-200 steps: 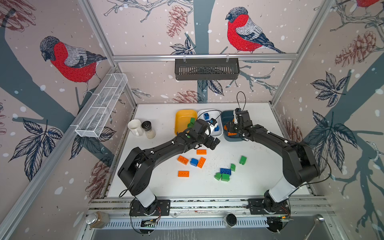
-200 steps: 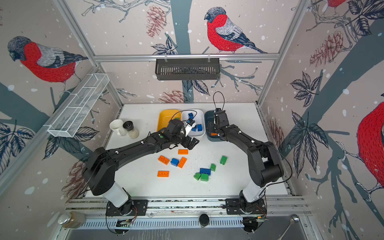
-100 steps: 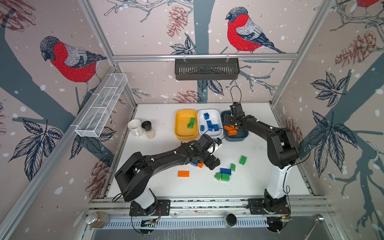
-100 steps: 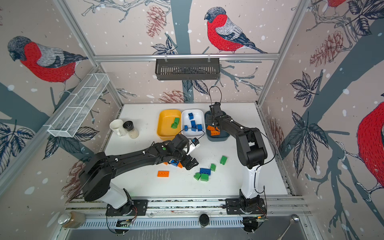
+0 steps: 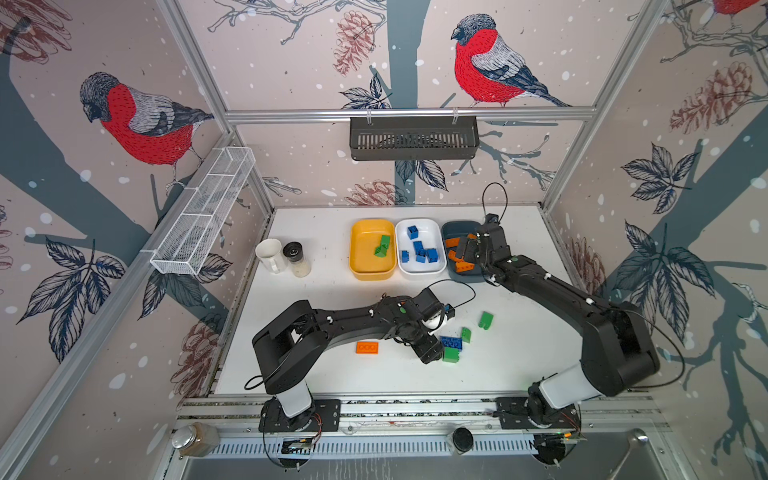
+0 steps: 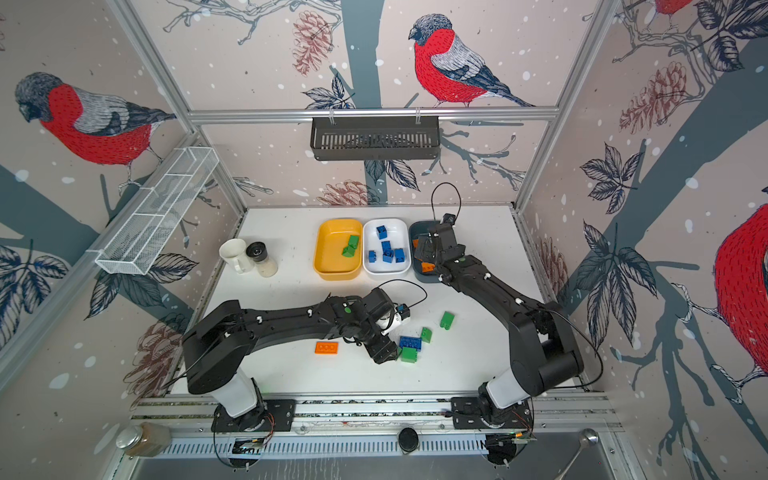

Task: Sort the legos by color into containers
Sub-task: 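Drop the orange brick into the teal tray while the left gripper reaches for green bricks, then carry a green brick with the left gripper into the yellow tray and release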

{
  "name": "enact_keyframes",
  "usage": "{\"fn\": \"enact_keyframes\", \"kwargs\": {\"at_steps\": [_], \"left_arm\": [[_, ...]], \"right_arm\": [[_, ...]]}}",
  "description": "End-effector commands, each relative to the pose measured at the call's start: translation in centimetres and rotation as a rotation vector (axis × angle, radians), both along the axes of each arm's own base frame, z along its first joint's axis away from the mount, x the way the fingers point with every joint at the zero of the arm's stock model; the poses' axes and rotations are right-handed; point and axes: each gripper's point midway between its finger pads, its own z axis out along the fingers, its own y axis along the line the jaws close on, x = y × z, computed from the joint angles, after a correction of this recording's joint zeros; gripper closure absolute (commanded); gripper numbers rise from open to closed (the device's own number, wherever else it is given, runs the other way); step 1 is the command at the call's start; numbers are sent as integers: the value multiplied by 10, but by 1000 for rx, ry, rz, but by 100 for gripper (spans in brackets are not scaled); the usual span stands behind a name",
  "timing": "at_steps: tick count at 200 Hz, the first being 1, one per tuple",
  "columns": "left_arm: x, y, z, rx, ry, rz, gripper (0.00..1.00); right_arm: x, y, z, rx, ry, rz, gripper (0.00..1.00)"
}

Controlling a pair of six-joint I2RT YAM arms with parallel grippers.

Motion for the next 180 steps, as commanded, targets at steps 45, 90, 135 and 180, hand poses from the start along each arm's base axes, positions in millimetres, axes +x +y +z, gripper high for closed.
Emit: {"fn": "enact_keyframes", "kwargs": {"at_steps": [45,90,135,180], "left_arm": [[5,-5,-20,68,-41,43,35],[16,-3,-33,127,-93,59,38],[16,-5,-42,155,-85,29,51],[31,0,-40,171,-130,68,63]], "right_arm": [[-40,-52,14,-46,-79,-170,0],[-56,-68,28,-79,-103,-208,0],[-63,-80,36,-100,-125,-254,1],[-71,-87,51,-72,-203,-280,1]]}}
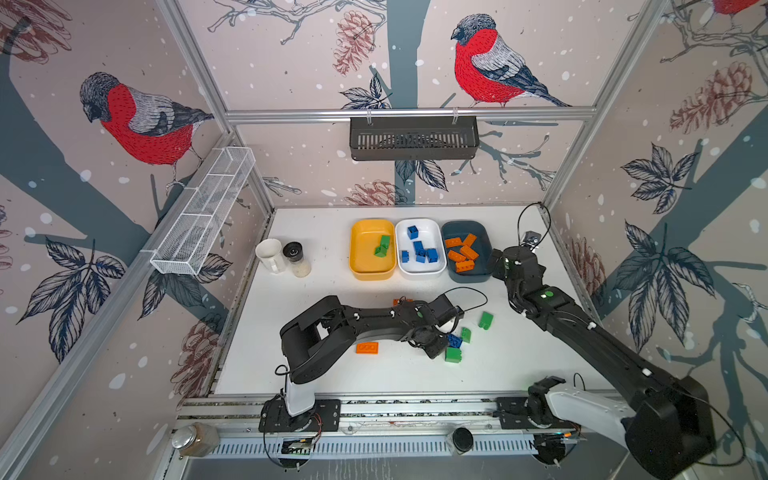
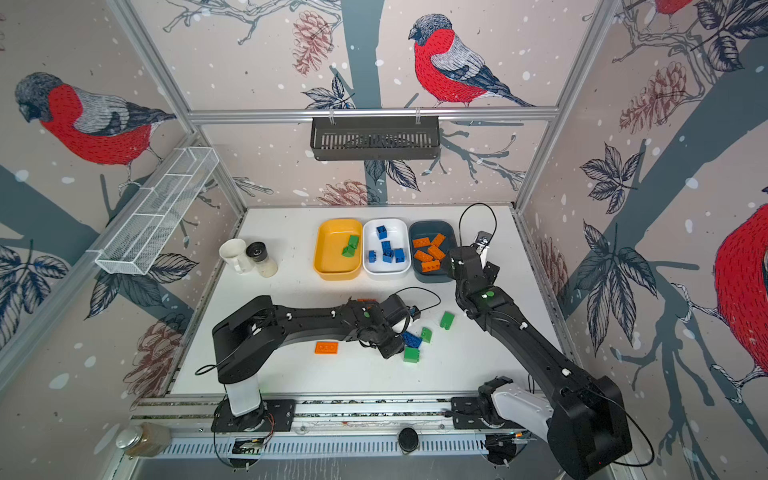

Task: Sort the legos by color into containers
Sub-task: 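Carry a green brick with the left gripper into the yellow tray and release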

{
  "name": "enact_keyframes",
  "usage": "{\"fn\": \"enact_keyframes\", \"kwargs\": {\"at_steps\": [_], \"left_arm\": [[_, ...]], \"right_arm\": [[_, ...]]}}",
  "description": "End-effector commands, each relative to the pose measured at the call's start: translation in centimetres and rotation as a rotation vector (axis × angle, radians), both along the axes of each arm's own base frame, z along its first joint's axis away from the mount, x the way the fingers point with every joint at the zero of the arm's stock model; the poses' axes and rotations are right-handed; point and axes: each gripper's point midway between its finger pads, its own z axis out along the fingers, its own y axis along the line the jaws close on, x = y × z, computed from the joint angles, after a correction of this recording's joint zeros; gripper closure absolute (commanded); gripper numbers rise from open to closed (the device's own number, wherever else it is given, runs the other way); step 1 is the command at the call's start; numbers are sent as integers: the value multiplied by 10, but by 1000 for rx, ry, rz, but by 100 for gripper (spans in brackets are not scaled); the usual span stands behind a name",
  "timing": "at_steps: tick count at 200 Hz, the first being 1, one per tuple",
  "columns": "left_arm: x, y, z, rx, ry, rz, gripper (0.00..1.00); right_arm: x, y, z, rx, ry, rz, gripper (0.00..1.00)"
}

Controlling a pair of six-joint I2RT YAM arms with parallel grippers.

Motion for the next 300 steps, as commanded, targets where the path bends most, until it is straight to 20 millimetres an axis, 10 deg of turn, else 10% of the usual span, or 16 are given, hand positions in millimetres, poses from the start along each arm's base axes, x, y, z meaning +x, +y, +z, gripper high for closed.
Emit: {"fn": "enact_keyframes", "kwargs": {"at_steps": [1,57,106,163,202,259,300], "left_arm": [[5,21,-11,91,-9,26,63],[48,33,1,1,-6,137,72],[109,39,59,-171,-79,281,75],[241,113,124,-236,-362,747,77],[296,170,135,-216,-497,1019,76],[337,230,120,-118,-546,1281,72],[336,225,123,-120,-501,1281,37]], "right_arm": [[-3,-8,11,2,-63,-36,0],[-2,-12,23,22,-160,-50,1],[16,-3,31,-8,-144,-24,0],[35,14,30,45,-154,23,1],[37,15,36,56,-168,27,1],[28,12,33,66,-180,47,0],[21,11,19,67,-132,70,1]]}}
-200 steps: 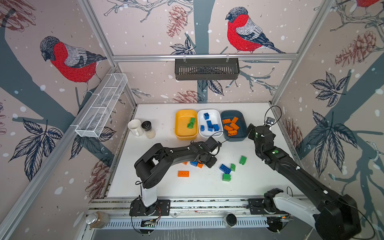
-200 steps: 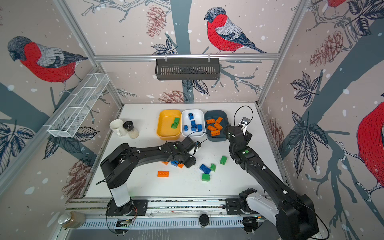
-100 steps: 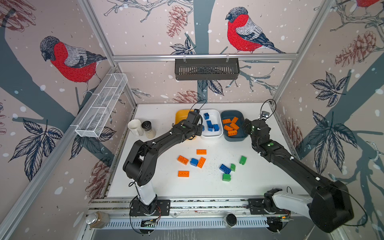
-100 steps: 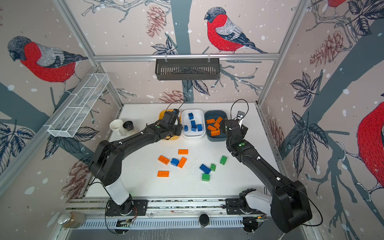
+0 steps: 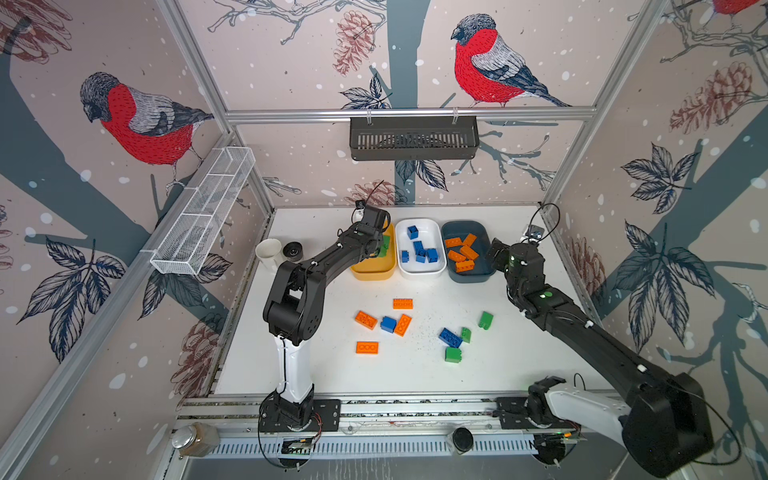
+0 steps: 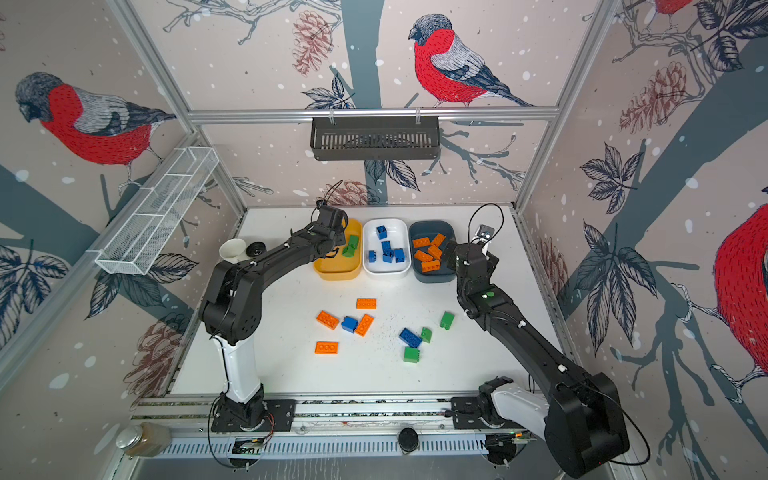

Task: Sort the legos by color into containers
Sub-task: 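Carry a green brick with the left gripper into the yellow tray and release, then lower the left gripper onto a tall green brick near the robot and grasp it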

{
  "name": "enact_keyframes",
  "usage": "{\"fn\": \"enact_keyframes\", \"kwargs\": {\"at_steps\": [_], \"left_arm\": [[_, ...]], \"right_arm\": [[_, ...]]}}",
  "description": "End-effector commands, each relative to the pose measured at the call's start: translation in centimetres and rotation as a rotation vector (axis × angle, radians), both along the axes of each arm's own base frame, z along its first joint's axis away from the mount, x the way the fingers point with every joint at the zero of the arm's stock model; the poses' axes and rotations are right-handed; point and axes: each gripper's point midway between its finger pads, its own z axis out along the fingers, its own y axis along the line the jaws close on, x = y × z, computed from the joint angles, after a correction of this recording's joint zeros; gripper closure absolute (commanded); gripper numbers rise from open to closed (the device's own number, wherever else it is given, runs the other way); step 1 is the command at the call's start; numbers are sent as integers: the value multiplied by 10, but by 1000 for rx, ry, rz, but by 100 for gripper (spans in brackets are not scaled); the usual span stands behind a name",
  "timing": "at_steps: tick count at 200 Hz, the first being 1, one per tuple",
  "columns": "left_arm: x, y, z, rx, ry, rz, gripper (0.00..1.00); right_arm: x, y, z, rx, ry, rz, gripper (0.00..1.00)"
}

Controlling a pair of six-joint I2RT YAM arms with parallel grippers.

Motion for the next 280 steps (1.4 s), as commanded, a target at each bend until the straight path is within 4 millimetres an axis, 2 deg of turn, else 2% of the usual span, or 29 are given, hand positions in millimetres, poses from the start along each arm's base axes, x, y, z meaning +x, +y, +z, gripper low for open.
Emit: {"fn": "enact_keyframes", "kwargs": {"at_steps": [1,36,67,84,99,114,131,149,162,186,221,238,254,280], "left_arm": [[-5,3,3,-17,11,20,37],[-19,-10,18,-106,-12,-61,22],[-31,-30,25,-186,-14,-172,14],[-39,-46,29,-205,-27,-247,2],[-46,-56,32,-172,-32,-267,2],[-53,-71,35,-140,-40,-318,2],[-65,-96,38,-129,-41,-441,2],[-83,-126,37,-112,-37,-614,2],[-99,-146,32,-90,-21,-729,2],[-141,-183,19,-58,22,-972,2],[-226,-220,-2,-26,107,-1372,4],[-265,-228,-11,21,108,-1501,4],[-297,-226,-22,22,128,-1622,4],[-322,-217,-41,131,120,-1695,4]], "right_arm": [[-2,4,-2,23,2,30,1],[-6,19,-16,43,40,129,0],[-13,29,-47,67,141,184,1],[-20,31,-61,84,186,192,1],[-26,31,-70,98,216,200,0],[-32,40,-79,111,251,259,1],[-42,49,-94,129,309,318,0],[-52,43,-114,159,379,272,0],[-58,34,-126,177,415,222,1],[-68,22,-140,218,443,156,1],[-76,6,-149,270,446,86,1],[-78,1,-152,277,450,68,0],[-79,-1,-152,282,446,62,1],[-80,-3,-152,282,439,60,1]]}}
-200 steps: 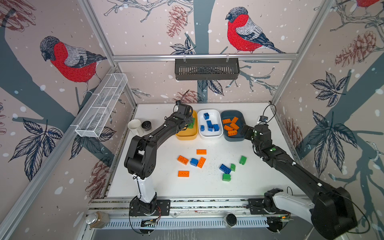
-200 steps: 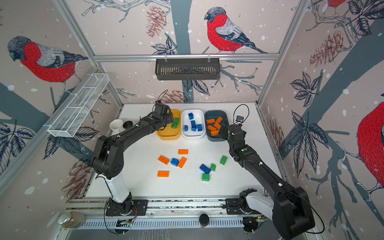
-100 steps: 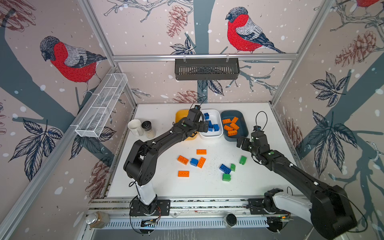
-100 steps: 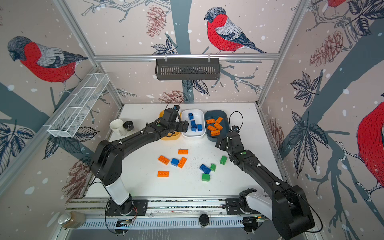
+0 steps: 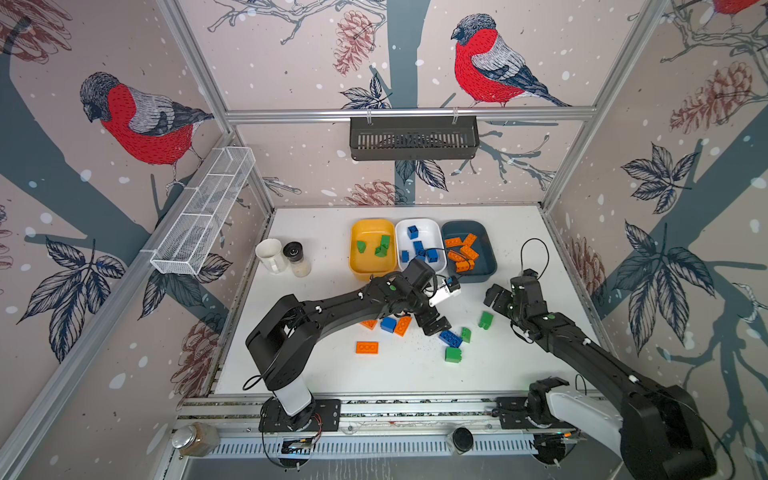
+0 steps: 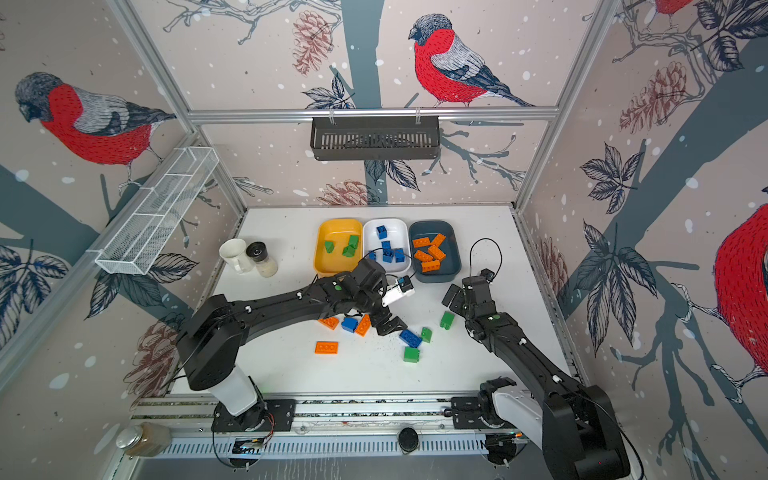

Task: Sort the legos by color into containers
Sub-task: 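Lower the left gripper onto a tall green brick near the robot and grasp it, then release the green brick into the yellow tray while the right gripper approaches orange bricks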

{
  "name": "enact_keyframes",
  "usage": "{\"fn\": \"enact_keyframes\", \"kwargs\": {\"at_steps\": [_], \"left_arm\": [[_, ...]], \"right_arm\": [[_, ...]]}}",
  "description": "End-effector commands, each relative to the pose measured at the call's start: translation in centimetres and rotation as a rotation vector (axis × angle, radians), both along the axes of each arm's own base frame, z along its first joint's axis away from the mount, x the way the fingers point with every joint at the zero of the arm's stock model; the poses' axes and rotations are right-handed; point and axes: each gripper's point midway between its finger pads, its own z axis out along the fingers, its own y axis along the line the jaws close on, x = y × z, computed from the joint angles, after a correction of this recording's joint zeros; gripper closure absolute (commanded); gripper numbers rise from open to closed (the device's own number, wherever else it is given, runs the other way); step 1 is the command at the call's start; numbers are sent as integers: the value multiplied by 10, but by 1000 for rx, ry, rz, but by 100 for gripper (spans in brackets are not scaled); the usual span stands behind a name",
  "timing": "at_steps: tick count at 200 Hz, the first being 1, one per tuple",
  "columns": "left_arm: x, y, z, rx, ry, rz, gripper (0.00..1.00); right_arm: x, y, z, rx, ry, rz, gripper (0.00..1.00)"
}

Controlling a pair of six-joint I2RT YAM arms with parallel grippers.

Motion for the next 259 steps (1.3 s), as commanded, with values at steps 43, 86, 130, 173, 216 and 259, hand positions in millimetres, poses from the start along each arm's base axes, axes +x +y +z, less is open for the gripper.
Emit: {"fn": "enact_keyframes", "kwargs": {"at_steps": [43,86,130,173,216,259], "left_arm": [[-47,-9,-31,125,-165,-185,15],[-68,-21,-47,131,-73,-207,34],[-71,-31,-59,164,-84,-208,44],[-70,-37,-72,188,-75,-229,47],[-72,-40,-74,194,-65,-254,57],[-68,-39,-72,194,-59,-215,75]], "right_arm": [[-1,0,1,19,-18,-7,1],[-3,-2,8,23,-63,-8,0],[-6,-5,14,11,-99,-5,1],[-10,-6,12,16,-101,-11,1],[-12,-6,15,24,-123,-14,0],[-13,-2,14,27,-122,19,0]]}}
